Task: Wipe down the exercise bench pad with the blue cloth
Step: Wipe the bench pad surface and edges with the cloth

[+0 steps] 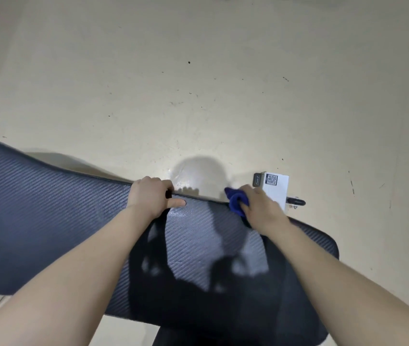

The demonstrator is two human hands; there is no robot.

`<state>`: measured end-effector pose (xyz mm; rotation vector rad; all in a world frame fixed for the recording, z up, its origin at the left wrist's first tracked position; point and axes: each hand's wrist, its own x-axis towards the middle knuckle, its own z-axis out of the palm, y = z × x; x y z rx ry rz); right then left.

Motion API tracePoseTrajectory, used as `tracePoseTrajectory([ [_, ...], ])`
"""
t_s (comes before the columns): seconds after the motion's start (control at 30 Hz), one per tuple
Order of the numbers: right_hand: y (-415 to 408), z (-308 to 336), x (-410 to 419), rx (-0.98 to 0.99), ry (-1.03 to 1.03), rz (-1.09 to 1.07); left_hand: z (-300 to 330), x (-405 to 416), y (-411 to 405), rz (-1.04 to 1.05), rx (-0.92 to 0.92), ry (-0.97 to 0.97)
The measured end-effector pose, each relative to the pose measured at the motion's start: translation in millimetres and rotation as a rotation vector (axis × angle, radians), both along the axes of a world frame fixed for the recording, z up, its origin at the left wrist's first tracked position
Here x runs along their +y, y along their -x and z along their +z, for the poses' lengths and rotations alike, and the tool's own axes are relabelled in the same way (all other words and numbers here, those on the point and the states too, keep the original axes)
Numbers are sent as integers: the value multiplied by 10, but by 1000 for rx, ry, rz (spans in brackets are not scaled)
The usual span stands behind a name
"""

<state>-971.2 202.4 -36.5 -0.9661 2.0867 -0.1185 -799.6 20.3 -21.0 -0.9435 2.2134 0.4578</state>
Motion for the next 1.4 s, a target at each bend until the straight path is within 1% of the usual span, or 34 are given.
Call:
tracePoseTrajectory([
  [0.13,-508,96,-547,-35,129,108,3,-58,7,72,32,-47],
  [0.2,-675,132,-759,-66,157,144,-2,-97,-57,108,93,-125],
  [0.27,-654,128,-807,-106,161,156,25,-192,-195,146,156,-210],
  [0.33,-536,111,-715,-105,131,126,65,-370,-384,84,179,-171],
  [0.43,-448,96,-638,38,-52,4,97,-744,-680,-5,174,-47],
  [0.5,-616,109,-800,113,-107,-5,114,-996,-866,-26,157,-26],
  [0.57,-954,113,-1128,119,-34,17,107,-1240,-1032,-38,145,-21],
  [0.67,-1639,109,-1749,123,154,92,115,-1570,-1286,-6,93,2],
  [0.73,-1956,98,-2050,139,187,122,100,-1753,-1462,-40,56,26],
  [0.8,-1985,35,-2108,130,178,126,102,-1921,-1623,-84,16,23],
  [0.83,-1937,21,-2053,103,180,110,121,-2000,-1689,-75,8,2],
  [0.9,-1808,29,-1875,107,149,61,165,-2114,-1765,-34,21,-46],
  [0.97,-1767,86,-1783,199,15,14,201,-2166,-1823,-48,35,-74],
  [1.03,-1822,140,-1889,278,-114,-26,218,-2170,-1899,-100,61,-93],
  [1.1,-1983,185,-2149,297,-145,-11,212,-2169,-1968,-136,103,-111],
  [1.2,-2409,159,-2624,241,-27,48,207,-2209,-1972,-97,122,-126],
  [1.3,-2670,134,-2905,179,66,46,184,-2216,-1969,-128,100,-109],
  [1.4,-2422,128,-2764,11,11,35,200,-2209,-2002,-148,83,-112],
])
